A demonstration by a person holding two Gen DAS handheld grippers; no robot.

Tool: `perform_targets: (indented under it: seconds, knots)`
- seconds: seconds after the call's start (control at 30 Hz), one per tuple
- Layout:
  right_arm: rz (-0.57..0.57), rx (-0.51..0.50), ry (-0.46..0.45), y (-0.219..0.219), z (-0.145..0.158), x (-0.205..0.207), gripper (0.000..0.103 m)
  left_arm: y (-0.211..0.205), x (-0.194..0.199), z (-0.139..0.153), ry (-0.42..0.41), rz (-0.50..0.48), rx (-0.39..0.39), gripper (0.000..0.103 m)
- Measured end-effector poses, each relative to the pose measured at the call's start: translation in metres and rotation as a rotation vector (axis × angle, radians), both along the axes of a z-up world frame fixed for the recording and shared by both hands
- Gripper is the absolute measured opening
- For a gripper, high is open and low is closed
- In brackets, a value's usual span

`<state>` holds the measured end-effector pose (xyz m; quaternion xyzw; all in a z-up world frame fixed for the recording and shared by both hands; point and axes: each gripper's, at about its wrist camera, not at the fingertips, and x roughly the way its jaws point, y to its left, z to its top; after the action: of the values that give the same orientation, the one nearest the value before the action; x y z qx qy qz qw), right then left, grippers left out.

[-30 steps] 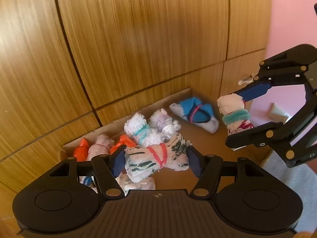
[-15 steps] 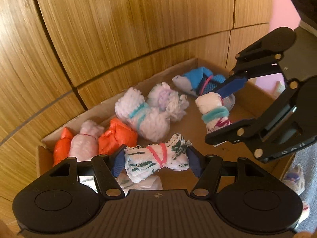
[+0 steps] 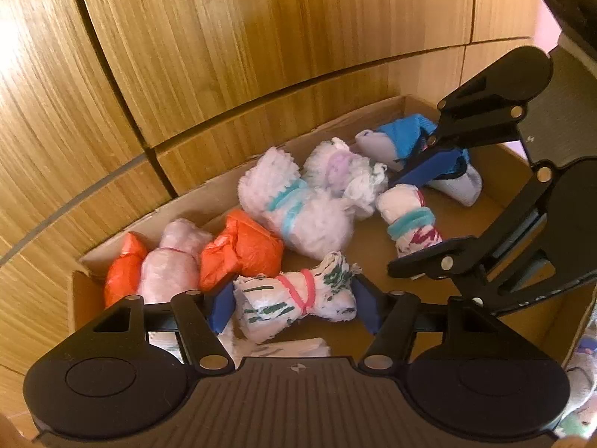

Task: Organize objects
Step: 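Lower both held bundles into the box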

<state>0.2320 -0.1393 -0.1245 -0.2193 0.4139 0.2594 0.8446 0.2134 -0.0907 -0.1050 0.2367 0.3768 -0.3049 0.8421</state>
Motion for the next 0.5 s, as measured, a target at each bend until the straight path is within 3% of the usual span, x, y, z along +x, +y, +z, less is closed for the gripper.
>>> perform_targets:
  seconds: [0.13, 0.23, 0.5]
  knots:
    - [0.01, -0.008, -0.019, 0.001, 0.004, -0.003, 0.066, 0.0, 0.002, 0.0, 0.003, 0.018, -0.001, 0.076]
    - [0.004, -0.006, -0.029, -0.002, 0.009, -0.004, 0.071, 0.001, 0.0, 0.001, 0.002, 0.018, -0.001, 0.077]
    - [-0.004, -0.01, -0.039, -0.006, 0.02, -0.013, 0.072, 0.005, -0.009, 0.011, -0.008, 0.019, -0.016, 0.082]
